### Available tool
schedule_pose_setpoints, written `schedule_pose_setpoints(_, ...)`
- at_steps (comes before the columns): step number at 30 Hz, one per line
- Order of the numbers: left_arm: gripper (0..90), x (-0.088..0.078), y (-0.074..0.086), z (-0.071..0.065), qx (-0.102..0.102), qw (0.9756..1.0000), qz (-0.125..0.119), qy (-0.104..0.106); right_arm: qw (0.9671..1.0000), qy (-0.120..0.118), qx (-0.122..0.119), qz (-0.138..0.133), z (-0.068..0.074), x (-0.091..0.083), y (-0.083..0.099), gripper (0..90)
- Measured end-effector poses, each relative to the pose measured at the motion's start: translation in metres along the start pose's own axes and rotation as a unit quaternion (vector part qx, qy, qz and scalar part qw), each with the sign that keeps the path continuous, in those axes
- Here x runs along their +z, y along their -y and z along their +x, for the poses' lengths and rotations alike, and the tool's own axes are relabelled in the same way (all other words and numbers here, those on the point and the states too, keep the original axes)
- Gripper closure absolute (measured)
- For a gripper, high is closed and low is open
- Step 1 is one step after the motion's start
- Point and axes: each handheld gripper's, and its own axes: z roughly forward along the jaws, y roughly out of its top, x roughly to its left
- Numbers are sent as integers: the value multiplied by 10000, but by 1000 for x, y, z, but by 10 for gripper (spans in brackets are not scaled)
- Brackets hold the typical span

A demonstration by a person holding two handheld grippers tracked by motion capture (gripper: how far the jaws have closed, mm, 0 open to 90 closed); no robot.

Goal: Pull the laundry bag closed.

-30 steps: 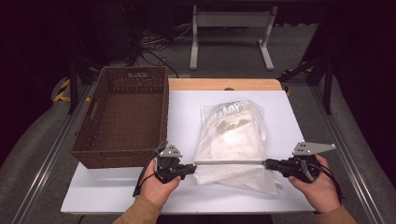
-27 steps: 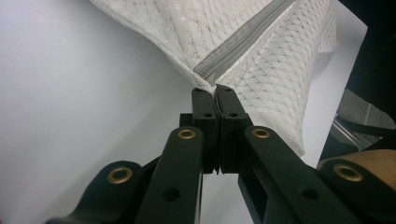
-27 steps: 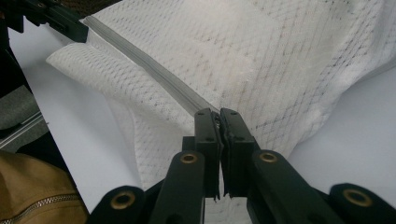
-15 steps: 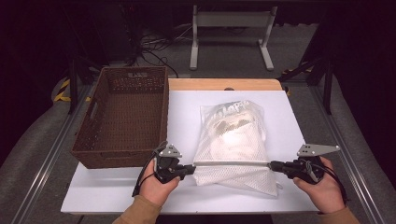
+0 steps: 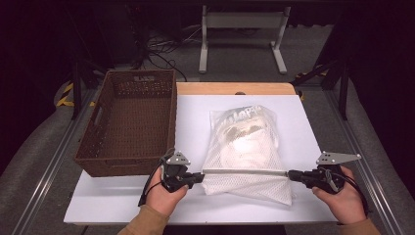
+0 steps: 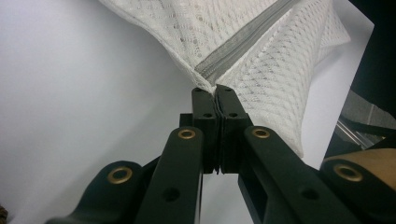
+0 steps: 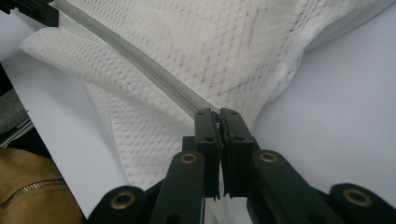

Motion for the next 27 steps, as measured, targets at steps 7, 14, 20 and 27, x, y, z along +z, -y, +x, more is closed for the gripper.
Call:
schedule_pose_setpoints(7,887,-1,0,0,-31,10000,29,7,9999,36,50,79,-3,1,3,868)
schedule_pose_setpoints(14,888,0,0,0,-71,10000,1,25,9999,9,99,106,-6,1,4,868)
schedule_pose_setpoints(20,889,0,0,0,-62,10000,10,23,9998,30,134,145,-8,2,6,868)
schedule_pose_setpoints(27,890,2,0,-3,-53,9999,66,75,9995,114,206,187,-12,1,8,868)
